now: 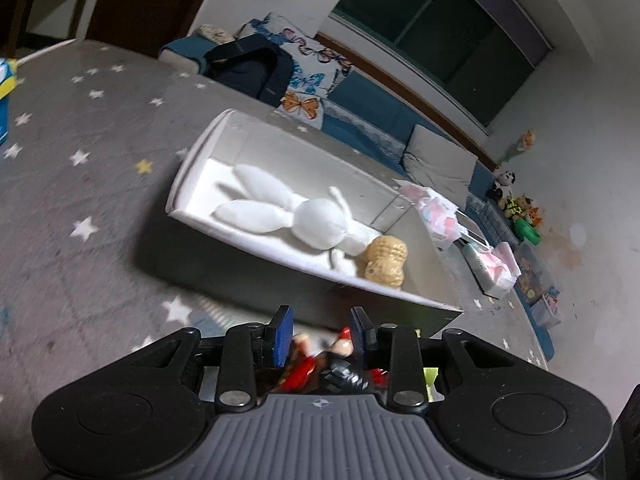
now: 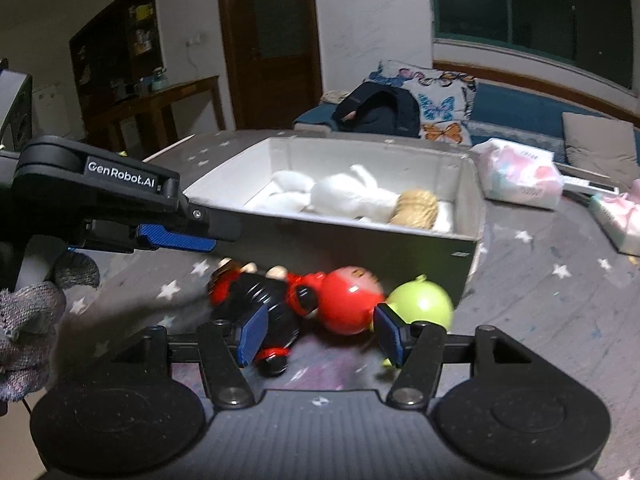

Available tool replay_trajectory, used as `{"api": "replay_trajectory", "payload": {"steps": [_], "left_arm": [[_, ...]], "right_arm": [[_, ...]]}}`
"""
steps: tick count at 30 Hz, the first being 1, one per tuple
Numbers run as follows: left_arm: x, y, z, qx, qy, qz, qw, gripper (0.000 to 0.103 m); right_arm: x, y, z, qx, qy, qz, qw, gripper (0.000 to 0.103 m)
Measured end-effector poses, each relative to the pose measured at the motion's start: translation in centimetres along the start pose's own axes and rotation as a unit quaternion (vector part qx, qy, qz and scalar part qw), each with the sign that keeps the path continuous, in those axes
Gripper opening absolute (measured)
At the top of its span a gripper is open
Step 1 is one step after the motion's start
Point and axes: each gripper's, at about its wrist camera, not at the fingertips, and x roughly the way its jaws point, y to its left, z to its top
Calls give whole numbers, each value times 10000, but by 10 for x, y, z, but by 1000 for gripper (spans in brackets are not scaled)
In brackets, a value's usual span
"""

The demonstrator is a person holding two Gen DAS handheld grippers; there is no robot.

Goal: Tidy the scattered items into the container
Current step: 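Move both tools to the black-and-red round figure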

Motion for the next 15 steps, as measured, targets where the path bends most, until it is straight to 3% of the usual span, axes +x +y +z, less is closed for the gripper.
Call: {"api": "replay_trajectory", "payload": {"steps": [5,15], "left_arm": [[0,16,-3,-267,100,-18,9996,33],[7,21,-4,-318,260,-59,9991,33]], "right_arm": [[11,12,-6,-31,156,195,9997,60],[36,19,-9,107,393,327,9986,60]]}}
